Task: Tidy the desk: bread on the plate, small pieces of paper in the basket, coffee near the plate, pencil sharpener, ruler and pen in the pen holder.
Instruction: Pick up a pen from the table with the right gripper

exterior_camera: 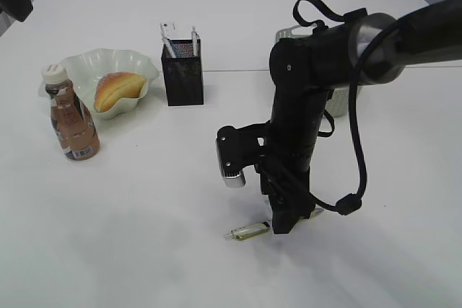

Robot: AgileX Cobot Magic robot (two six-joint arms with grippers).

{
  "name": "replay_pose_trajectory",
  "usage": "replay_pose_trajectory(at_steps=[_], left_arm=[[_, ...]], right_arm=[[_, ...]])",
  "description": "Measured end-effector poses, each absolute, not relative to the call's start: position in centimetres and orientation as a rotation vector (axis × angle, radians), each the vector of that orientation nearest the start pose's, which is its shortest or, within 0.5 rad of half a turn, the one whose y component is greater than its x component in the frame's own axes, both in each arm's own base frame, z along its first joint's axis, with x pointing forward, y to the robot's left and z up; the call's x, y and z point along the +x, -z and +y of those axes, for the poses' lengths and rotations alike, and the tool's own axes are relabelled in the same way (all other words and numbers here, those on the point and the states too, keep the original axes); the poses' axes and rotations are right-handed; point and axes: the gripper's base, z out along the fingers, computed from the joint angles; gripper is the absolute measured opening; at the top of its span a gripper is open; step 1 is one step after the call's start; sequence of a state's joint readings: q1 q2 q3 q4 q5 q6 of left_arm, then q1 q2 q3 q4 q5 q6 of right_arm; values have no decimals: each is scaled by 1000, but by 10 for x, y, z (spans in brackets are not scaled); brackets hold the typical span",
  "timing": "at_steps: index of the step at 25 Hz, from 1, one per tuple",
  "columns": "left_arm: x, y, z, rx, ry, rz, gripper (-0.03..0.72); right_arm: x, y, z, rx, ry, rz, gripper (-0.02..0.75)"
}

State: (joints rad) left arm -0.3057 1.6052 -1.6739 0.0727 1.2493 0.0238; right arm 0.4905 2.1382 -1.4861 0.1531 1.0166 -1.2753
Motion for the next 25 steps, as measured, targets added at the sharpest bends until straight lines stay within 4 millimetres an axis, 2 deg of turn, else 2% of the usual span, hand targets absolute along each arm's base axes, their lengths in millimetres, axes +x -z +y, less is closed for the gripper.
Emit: replay_pose_trajectory(at_steps=[7, 18, 25], left_arm=[[321, -384, -95, 442, -7, 2623, 239], [321, -384, -95, 439, -6, 2623, 239], [321, -384, -95, 439, -6, 2623, 239]], right_arm=[[347, -122, 198, -2335, -194, 2046, 570], [351, -123, 200, -2324, -150, 1981, 570], [345, -118, 197, -2335, -154, 1985, 570]])
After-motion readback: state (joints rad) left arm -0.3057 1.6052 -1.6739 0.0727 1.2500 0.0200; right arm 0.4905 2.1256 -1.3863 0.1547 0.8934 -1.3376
